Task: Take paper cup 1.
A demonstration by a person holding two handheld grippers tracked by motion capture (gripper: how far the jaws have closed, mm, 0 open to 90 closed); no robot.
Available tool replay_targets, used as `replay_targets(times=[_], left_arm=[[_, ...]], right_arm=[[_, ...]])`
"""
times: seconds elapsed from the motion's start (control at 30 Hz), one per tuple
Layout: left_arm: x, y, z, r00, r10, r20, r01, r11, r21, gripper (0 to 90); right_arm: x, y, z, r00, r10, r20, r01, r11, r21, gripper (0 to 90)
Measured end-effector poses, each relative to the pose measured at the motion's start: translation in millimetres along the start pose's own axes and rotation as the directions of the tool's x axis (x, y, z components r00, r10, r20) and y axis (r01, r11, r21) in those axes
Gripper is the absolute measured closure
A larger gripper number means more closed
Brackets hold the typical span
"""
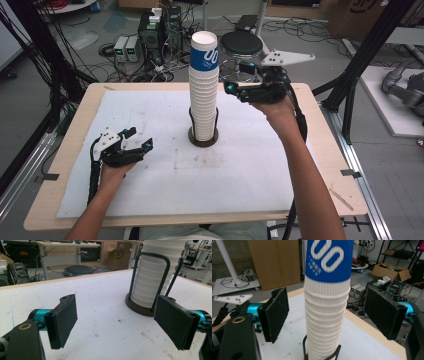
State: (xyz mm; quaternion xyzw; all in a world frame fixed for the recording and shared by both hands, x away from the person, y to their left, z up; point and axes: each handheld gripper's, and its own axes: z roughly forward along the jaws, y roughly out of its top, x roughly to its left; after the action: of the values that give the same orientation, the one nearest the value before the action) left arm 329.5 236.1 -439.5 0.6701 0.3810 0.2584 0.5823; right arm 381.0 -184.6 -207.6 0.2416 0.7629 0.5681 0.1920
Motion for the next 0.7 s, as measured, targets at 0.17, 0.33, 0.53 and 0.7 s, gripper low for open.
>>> replay_targets(times=[0.17,0.33,0.53,0.7], left_arm=[[3.0,-2.5,0.9,0.9999,-0.013,-0.008,0.013,0.9999,0.010,18.6],[8.4,-6.0,0.1,0.9992,-0.035,-0.020,0.036,0.9993,0.013,18.7],[10.2,-6.9,-0.8,0.9990,-0.037,-0.024,0.038,0.9993,0.008,19.1],[11.0,-5.0,-3.3,0.9991,-0.036,-0.022,0.036,0.9994,-0.003,19.2]], right_arm=[[-1.2,19.4,16.0,0.9999,0.005,-0.015,-0.005,1.000,0.012,20.7],[0.2,32.6,27.0,0.9998,0.000,-0.020,0.000,1.000,0.021,20.7],[-2.5,53.4,45.2,0.9999,0.007,0.010,-0.008,0.999,0.045,20.7],[-4.3,66.2,57.9,0.9998,0.012,0.017,-0.013,0.998,0.061,20.7]])
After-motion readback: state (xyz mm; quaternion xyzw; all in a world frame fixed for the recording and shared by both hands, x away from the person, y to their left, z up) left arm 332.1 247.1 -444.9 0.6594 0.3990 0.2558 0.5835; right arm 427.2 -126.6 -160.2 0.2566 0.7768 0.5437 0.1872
